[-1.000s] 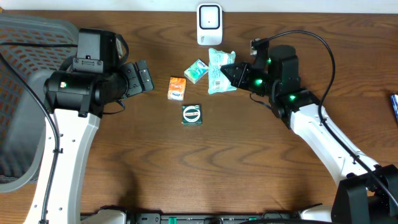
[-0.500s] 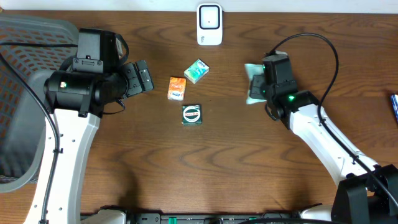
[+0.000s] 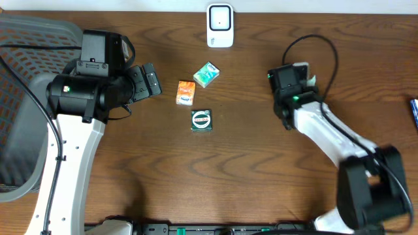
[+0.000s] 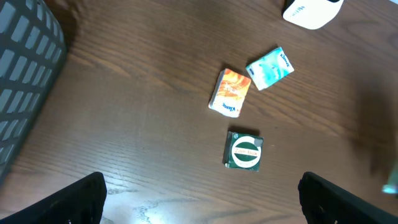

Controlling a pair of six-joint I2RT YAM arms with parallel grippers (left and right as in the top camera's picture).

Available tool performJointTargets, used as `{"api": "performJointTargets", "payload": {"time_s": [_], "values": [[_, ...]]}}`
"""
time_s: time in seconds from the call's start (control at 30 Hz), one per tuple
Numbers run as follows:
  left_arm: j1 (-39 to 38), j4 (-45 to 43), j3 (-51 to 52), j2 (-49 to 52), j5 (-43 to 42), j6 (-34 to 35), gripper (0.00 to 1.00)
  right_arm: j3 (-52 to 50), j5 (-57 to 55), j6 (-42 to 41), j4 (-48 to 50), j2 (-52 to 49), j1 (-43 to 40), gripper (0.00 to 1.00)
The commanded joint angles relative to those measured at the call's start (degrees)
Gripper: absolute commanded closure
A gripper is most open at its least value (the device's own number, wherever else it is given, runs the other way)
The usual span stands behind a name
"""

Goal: Scan the item barcode
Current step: 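Carry the mint-green pack back down and lower it onto the table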

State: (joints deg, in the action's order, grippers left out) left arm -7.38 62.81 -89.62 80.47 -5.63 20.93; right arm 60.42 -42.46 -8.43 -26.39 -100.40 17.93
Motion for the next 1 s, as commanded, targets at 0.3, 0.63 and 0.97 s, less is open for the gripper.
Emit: {"api": "performJointTargets", "payload": {"time_s": [0.3,0.63,0.97], "values": [[0.2,0.2,-0.7,0.0,0.3,-0.3,0.02,1.9,-2.8,1.8,-0.2,-6.1,9.2,0.56],[0.2,0.2,-0.7,0.0,0.3,-0.3,0.02,4.1,9.3,0.8,3.5,-6.0,20.7,0.45],[0.2,0.2,-0.7,0.0,0.3,-0.3,0.02,14.2,9.4,-0.7,-2.9,-6.0,19.6,0.37]]}}
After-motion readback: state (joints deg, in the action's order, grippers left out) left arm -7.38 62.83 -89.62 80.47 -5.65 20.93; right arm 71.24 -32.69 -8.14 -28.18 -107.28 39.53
